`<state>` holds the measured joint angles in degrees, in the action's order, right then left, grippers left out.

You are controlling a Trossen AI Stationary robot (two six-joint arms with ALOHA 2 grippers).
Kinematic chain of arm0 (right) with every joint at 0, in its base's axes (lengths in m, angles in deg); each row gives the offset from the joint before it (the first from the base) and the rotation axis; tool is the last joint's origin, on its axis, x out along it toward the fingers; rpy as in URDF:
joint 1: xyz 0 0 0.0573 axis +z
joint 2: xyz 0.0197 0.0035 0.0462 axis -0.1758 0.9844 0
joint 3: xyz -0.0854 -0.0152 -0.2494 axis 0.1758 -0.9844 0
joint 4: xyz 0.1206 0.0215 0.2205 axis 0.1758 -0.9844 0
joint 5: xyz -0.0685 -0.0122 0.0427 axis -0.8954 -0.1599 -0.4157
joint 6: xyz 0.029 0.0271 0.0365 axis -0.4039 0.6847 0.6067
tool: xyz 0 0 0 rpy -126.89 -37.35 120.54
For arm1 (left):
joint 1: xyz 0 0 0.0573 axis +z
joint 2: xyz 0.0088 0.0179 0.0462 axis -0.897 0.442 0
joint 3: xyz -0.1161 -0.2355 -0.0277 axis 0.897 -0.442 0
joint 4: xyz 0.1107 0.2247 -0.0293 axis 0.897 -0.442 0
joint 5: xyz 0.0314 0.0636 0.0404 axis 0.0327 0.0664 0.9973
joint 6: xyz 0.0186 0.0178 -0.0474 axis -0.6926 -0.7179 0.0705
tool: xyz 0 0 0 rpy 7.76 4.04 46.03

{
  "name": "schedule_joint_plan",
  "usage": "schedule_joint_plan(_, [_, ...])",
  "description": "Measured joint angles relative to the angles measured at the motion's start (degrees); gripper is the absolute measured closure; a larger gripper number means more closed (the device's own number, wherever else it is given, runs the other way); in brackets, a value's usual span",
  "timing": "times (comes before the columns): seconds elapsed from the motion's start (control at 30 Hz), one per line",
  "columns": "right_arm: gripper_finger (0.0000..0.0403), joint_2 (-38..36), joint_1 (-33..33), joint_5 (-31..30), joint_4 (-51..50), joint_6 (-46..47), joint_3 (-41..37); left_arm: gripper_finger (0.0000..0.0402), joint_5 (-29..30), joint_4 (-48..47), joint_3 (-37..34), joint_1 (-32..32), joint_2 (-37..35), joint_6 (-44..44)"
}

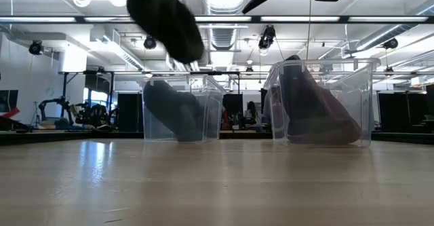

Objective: Pick & Place hat
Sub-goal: Put the black cap into the left transparent bin

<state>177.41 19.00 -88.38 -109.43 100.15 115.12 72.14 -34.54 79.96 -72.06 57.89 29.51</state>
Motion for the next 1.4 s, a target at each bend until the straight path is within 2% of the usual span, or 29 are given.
schedule_joint_plan(0.07, [0.0156, 0.0, 0.22, -0.01, 0.06, 0.62, 0.0, 0.0394, -6.96, -4.69, -0.3, 6.19, 2.57, 5.14])
schedule_joint_plan(0.2, [0.0156, 0.04, 0.34, -0.04, 0.21, 0.87, 0.0, 0.0394, -27.32, -5.21, 0.03, 18.69, 7.18, 10.25])
schedule_joint_plan(0.37, [0.0156, 0.04, 0.53, -0.11, 0.3, 0.85, 0.0, 0.0393, -44.35, -5.79, 3.14, 30.08, 12.18, 15.93])
schedule_joint_plan(0.57, [0.0156, 0.04, 0.65, -0.16, -0.01, 0.83, 0.0, 0.0393, -61.69, -9.3, 10.13, 39.22, 20.16, 18.83])
schedule_joint_plan(0.63, [0.0156, 0.04, 0.63, -0.2, -0.53, 0.83, 0.0, 0.0392, -63.05, -11.15, 12.43, 40.87, 22.99, 18.6])
schedule_joint_plan(0.77, [0.0156, 0.04, 0.64, -0.25, -1.25, 1.17, 0.0, 0.0392, -61.48, -14.7, 15.98, 42.63, 28.33, 15.7])
schedule_joint_plan(1.03, [0.0156, 0.04, 0.66, -0.25, -1.52, 1.22, 0.0, 0.0392, -60.75, -18.69, 18.12, 43.08, 35.53, 11.03])
schedule_joint_plan(1.23, [0.0156, 0.04, 0.66, -0.22, -1.7, 1.24, -0.37, 0.0392, -61.34, -18.64, 17.64, 43.08, 37.37, 10.87])
schedule_joint_plan(1.4, [0.0156, 0.07, 0.66, -0.03, -2.16, 1.24, -0.42, 0.0391, -61.54, -18.77, 17.42, 43.06, 34.52, 10.63])
